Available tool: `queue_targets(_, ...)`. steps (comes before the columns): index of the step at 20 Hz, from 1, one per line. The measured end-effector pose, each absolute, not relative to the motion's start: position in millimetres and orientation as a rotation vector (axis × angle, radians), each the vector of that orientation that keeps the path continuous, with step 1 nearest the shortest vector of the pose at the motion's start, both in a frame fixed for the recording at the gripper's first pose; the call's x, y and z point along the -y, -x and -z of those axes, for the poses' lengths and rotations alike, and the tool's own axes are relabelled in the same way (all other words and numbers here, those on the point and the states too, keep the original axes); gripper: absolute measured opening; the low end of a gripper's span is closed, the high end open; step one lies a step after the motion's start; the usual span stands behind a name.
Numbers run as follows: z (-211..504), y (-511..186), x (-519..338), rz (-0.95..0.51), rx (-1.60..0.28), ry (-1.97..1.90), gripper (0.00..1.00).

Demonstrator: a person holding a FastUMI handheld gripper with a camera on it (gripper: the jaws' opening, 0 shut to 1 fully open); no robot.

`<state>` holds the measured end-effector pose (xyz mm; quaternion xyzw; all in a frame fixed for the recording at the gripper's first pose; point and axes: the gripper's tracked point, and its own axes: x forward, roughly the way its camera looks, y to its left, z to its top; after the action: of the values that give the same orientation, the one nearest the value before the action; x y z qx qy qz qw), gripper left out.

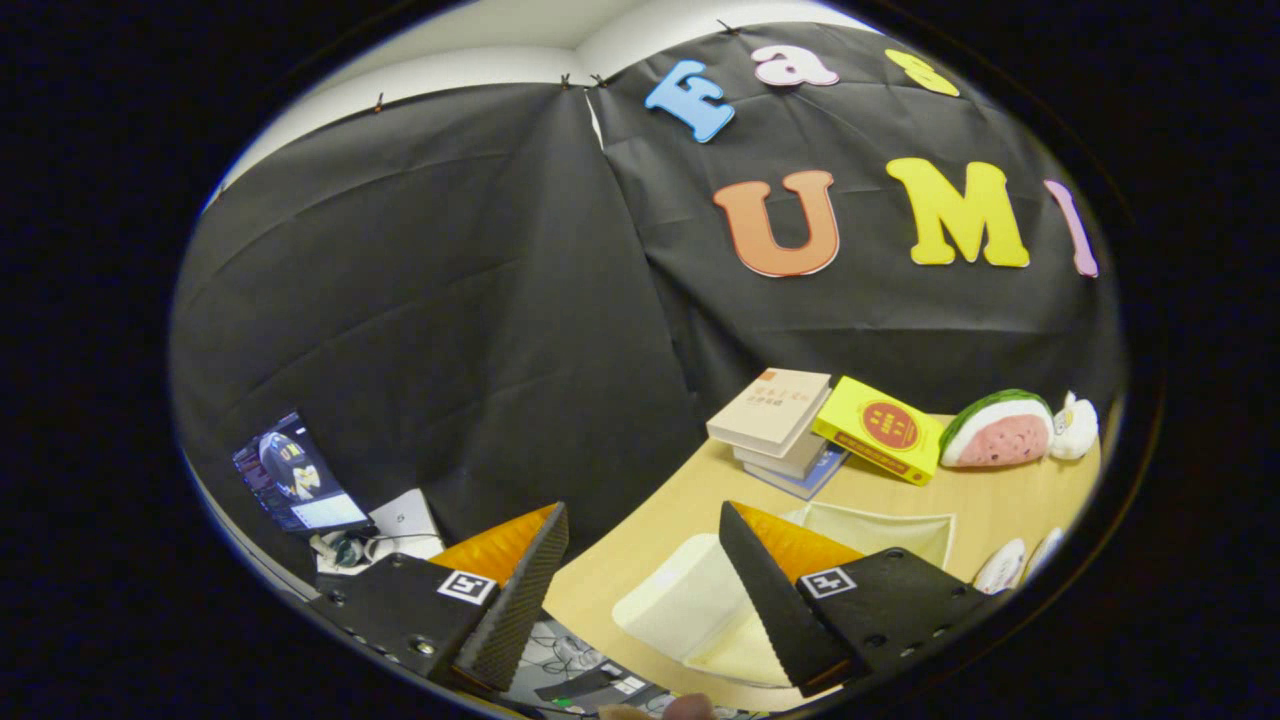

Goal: Open the storage box then place both shoes into the box .Put the left shoe in first, then the right shoe, with the right side of both shoes facing outward in a uniform manner.

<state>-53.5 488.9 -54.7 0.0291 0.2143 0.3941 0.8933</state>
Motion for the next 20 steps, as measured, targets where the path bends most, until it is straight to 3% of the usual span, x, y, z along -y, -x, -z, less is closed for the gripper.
queue_targets(10,44,10,-362,-0.613,-0.353,-0.039,0.96)
queue_targets(20,55,-15,-137,-0.307,-0.309,-0.057,0.96)
